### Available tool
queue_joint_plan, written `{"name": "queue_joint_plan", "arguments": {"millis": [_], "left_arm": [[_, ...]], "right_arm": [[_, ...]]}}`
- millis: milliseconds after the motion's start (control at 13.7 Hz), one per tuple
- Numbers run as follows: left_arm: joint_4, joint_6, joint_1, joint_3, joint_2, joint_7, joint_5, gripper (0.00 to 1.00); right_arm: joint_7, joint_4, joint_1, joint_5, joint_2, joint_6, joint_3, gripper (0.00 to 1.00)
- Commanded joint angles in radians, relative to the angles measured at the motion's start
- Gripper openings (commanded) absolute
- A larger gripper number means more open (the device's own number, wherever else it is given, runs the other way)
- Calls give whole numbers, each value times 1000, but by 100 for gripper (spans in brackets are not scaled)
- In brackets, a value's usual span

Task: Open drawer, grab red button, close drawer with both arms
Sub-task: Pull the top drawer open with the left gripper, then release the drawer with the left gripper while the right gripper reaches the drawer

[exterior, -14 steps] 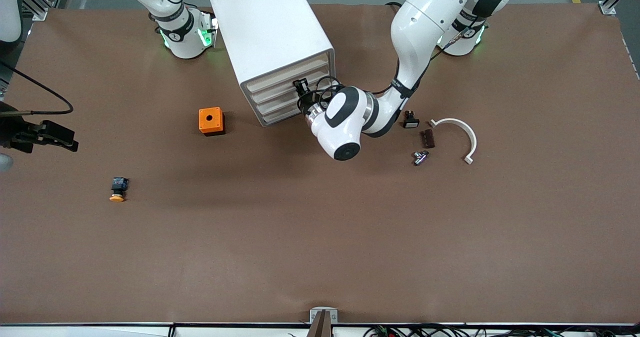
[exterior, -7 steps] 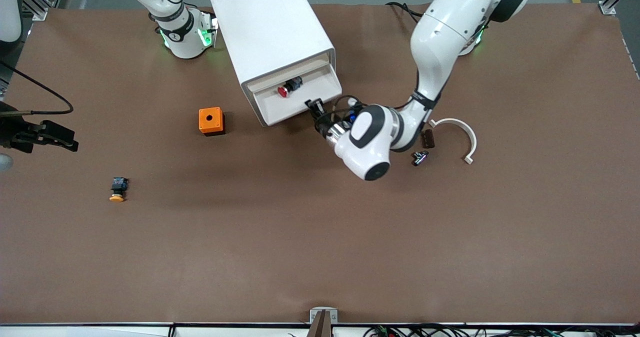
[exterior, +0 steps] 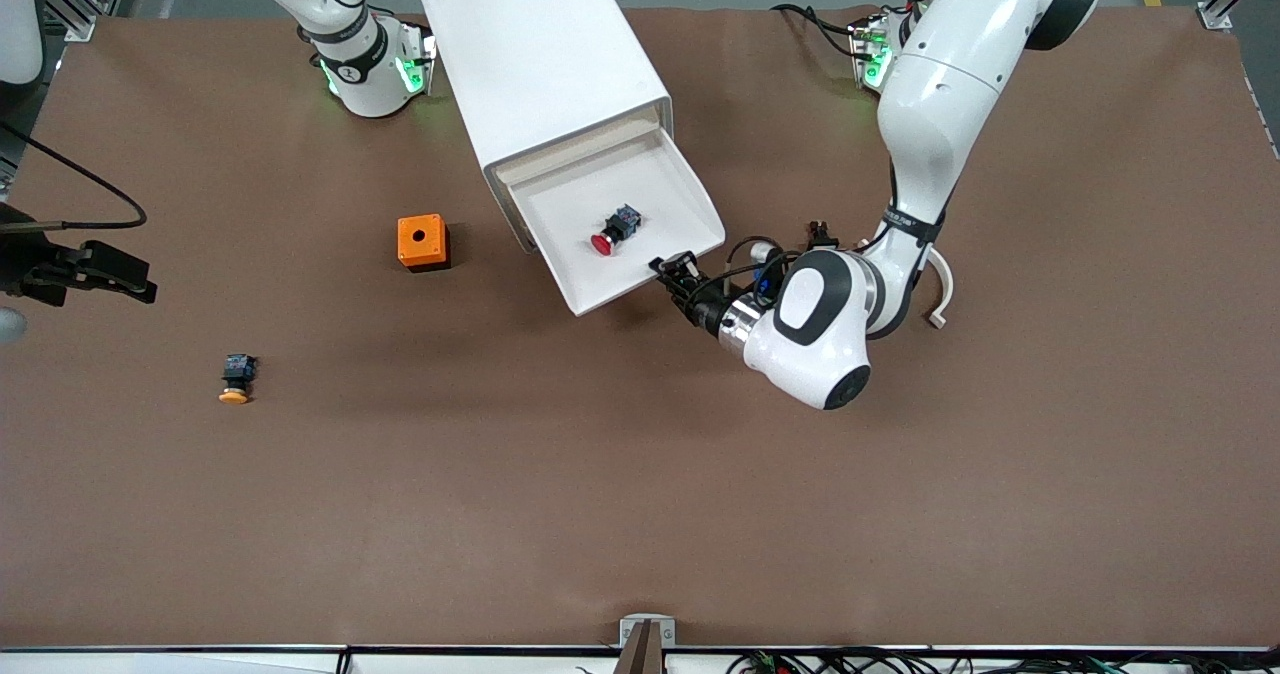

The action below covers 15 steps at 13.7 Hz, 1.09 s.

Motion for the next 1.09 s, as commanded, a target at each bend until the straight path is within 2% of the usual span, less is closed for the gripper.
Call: {"name": "queue_joint_plan", "arguments": {"millis": [0,73,146,292,511,876,1021], "left_arm": [[9,-8,11,44,-8,69,23,40],[9,-8,13,46,-10,95,24,89],[10,-8,22,48,-12,112,26,100],[45,-8,44,57,-13,131,26,100],[91,-8,34,139,-30,146,37,100],[95,-2,47,182,-87,357,244,100],[105,-2,44,212,-103,513,308,100]], "right_arm": [[5,4,-12,10,-7,-10,7,100],[5,4,-12,10,-7,-9,8,100],[3,4,-10,10,-7,-9,8,100],[3,4,-7,12,-6,-5,10,100],[13,4,-1,13,-1,-1,13,100],[45,4,45,41,7,71,13,100],[106,3,69,65,7,74,13,100]]}}
